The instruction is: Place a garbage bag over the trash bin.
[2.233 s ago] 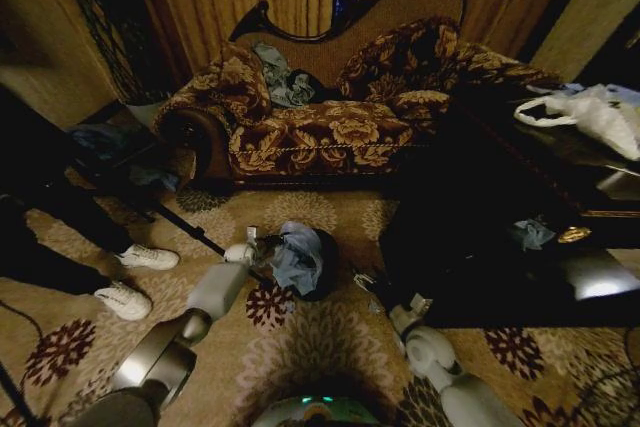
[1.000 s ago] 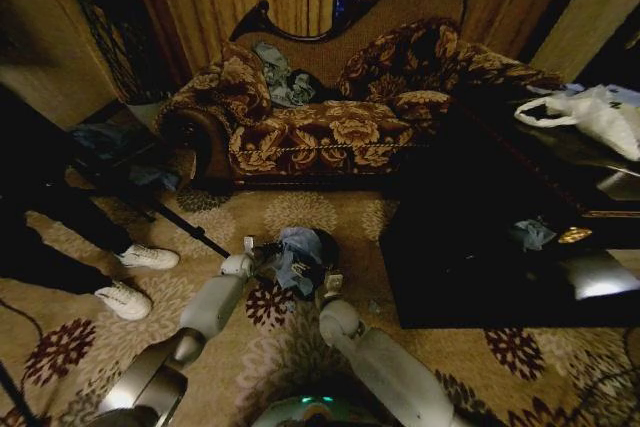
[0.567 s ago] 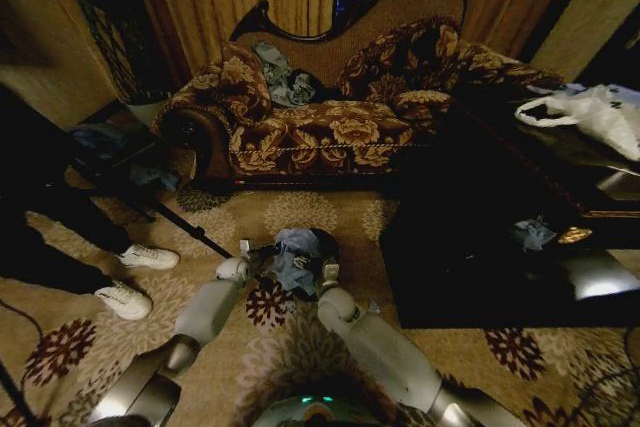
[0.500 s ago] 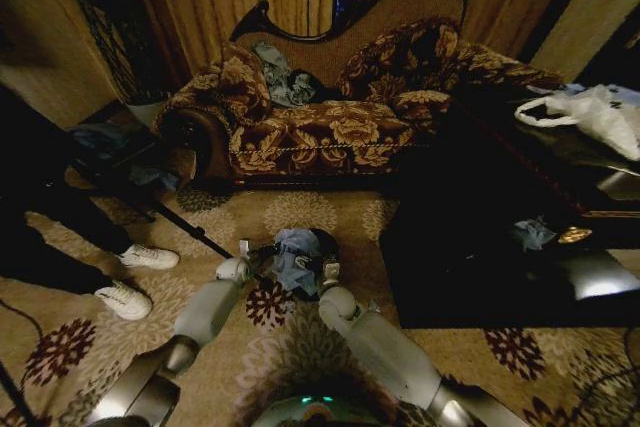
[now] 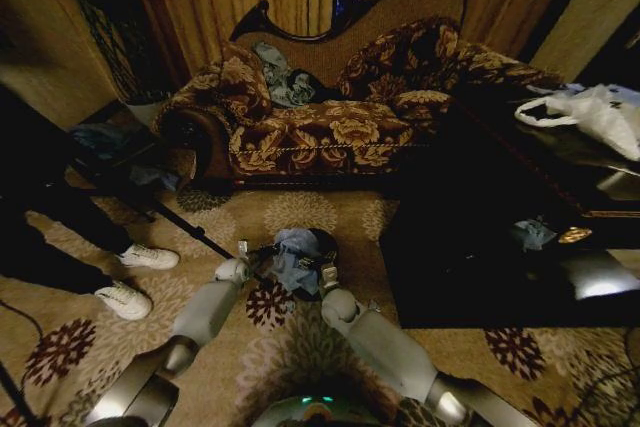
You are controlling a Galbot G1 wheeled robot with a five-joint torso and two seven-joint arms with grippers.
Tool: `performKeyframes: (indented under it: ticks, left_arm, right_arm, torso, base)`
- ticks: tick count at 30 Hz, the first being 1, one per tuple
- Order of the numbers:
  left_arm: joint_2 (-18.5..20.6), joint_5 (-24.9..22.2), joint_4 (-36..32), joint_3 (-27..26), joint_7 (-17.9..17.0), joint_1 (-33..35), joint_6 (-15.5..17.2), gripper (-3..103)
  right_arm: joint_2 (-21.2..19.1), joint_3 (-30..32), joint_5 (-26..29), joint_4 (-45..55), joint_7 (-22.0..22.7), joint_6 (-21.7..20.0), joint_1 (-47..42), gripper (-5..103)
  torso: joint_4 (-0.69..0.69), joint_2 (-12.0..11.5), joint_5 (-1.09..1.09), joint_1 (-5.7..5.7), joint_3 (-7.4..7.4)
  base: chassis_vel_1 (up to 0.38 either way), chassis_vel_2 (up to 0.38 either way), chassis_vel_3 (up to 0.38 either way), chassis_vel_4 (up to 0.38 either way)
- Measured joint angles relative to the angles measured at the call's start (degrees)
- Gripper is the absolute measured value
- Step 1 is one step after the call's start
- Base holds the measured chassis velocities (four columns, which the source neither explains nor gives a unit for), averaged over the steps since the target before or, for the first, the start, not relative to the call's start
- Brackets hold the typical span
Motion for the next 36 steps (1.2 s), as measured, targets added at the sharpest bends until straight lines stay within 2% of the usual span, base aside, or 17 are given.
performKeyframes:
  ticks: [6, 16, 21, 26, 29, 31, 35, 36]
  left_arm:
    - [0.3, -0.5, -0.2, 0.0, 0.5, 0.2, 0.0, 0]
    - [0.6, -1.5, -0.1, 0.1, 0.8, 0.1, -0.1, 0]
    - [0.6, -1.8, 0.2, 0.3, 0.9, 0.2, -0.4, 0]
    - [0.6, -2.1, 0.5, 0.4, 1.0, -0.1, -0.6, 0]
    - [0.7, -2.3, 0.7, 0.4, 1.1, -0.3, -0.7, 0]
    - [0.7, -2.3, 0.7, 0.4, 1.1, -0.3, -0.7, 0]
    - [0.7, -2.6, 0.7, 0.4, 1.1, -0.2, -0.9, 0]
    - [0.7, -2.6, 0.7, 0.4, 1.1, -0.2, -0.9, 0]
  right_arm:
    - [-0.8, -0.1, -6.9, -0.3, -0.3, 0.3, 0.3, 100]
    - [-2.0, -0.8, -12.2, 0.1, 0.3, -2.6, 0.4, 100]
    - [-2.8, -1.9, -11.2, 1.6, 0.9, -5.4, 0.2, 100]
    - [-2.8, -2.6, -7.7, 2.1, 1.9, -7.5, -0.1, 101]
    - [-3.3, -3.5, -6.1, 2.6, 1.9, -8.6, 0.0, 88]
    - [-3.4, -3.7, -5.8, 2.6, 1.9, -8.8, 0.0, 88]
    - [-3.4, -4.5, -4.3, 3.0, 2.1, -9.8, 0.9, 65]
    - [-3.4, -4.5, -4.3, 3.0, 2.1, -9.8, 0.9, 65]
  torso:
    - [0.0, 0.0, 0.0, 0.0, 0.0]
    - [0.0, 0.0, 0.0, 0.0, 0.0]
    - [0.0, 0.0, 0.0, 0.0, 0.0]
    - [0.0, 0.0, 0.0, 0.0, 0.0]
    - [0.0, 0.0, 0.0, 0.0, 0.0]
    - [0.0, 0.0, 0.0, 0.0, 0.0]
    - [0.0, 0.0, 0.0, 0.0, 0.0]
    - [0.0, 0.0, 0.0, 0.0, 0.0]
  base:
    - [0.0, 0.0, 0.0, 0.0]
    - [0.0, 0.0, 0.0, 0.0]
    - [0.0, 0.0, 0.0, 0.0]
    - [0.0, 0.0, 0.0, 0.0]
    - [0.0, 0.0, 0.0, 0.0]
    - [0.0, 0.0, 0.0, 0.0]
    - [0.0, 0.0, 0.0, 0.0]
    - [0.0, 0.0, 0.0, 0.0]
